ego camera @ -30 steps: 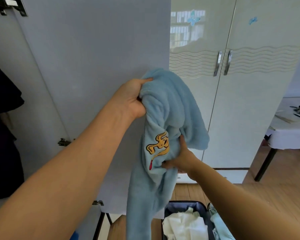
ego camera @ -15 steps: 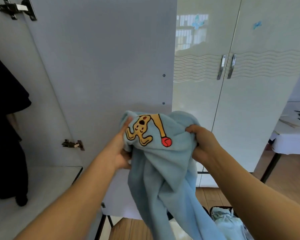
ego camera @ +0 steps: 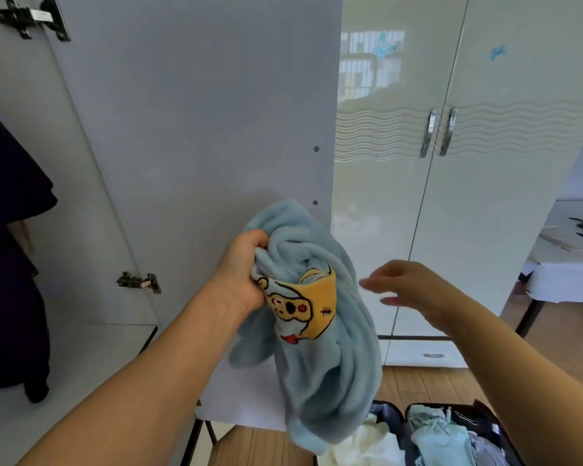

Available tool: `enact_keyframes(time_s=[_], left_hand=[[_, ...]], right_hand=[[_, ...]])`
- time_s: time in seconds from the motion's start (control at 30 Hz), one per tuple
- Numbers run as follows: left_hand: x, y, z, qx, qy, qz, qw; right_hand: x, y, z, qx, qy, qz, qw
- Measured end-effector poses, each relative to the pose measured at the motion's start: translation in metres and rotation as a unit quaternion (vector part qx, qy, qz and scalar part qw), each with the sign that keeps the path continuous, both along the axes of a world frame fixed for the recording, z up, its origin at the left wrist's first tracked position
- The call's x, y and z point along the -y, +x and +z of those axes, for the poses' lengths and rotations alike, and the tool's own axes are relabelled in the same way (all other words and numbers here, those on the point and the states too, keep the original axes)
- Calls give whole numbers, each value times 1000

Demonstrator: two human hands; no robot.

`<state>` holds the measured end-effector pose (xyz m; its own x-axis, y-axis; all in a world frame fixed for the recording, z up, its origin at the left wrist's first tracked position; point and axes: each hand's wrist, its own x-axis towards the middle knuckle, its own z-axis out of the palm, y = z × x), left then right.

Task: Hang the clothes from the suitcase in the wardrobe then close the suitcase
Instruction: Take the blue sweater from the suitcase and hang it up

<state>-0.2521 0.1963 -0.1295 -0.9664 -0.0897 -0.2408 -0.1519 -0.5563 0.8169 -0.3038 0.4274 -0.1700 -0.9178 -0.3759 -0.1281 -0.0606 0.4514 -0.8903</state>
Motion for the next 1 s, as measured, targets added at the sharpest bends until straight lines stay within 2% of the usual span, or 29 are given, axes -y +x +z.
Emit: enact_keyframes(time_s=[0.03, 0.07, 0.13, 0.2, 0.27, 0.33, 0.37, 0.4, 0.47, 0.53, 0.57, 0.63, 0.67, 0.73, 0.8, 0.83, 0.9, 1.0], left_hand=[[-2, 0, 0, -25, 4, -8, 1000], [-5, -1, 2, -52, 13, -20, 998], [-11, -4, 6, -85, 18, -38, 996], [-14, -8, 12, -81, 6, -33, 996], [-12, -12, 13, -75, 2, -21, 997], [-10, -13, 10, -74, -14, -21, 997], [-8, -12, 9, -81, -24, -31, 996], [-4, -11, 7, -85, -35, -44, 995], [8, -8, 2, -67, -80, -37, 994], [29, -9, -4, -29, -203, 47, 978], [39, -11, -9, -17, -251, 85, 964], [51, -10, -19, 7, -258, 111, 960], [52, -8, -24, 20, -231, 90, 969], [42, -2, -26, 15, -166, -15, 986], [19, 5, -26, -20, -141, -75, 987], [5, 7, -25, -42, -152, -77, 985], [-21, 7, -26, -59, -233, -63, 969], [-24, -4, -34, -69, -335, 0, 940]], right_hand=[[5, 0, 3, -11, -126, -58, 990], [12, 2, 8, -7, -205, -60, 977], [27, 9, 7, 3, -229, 4, 973], [39, 20, 3, -25, -171, 62, 983], [48, 26, -4, -39, -74, 116, 990], [58, 30, -11, -91, 32, 94, 991], [62, 30, -12, -125, 40, 49, 990], [63, 28, -12, -117, 8, -5, 993], [63, 22, -7, 16, -160, -98, 982], [55, 13, 1, 169, -321, -170, 916], [50, 9, 4, 213, -365, -192, 886], [46, 5, 11, 263, -401, -191, 856], [47, 5, 13, 273, -409, -184, 851], [51, 3, 21, 274, -429, -189, 840], [56, 3, 29, 243, -445, -212, 836], [60, 2, 31, 218, -447, -218, 839], [68, 4, 32, 188, -442, -194, 855], [68, 7, 35, 187, -432, -127, 873]])
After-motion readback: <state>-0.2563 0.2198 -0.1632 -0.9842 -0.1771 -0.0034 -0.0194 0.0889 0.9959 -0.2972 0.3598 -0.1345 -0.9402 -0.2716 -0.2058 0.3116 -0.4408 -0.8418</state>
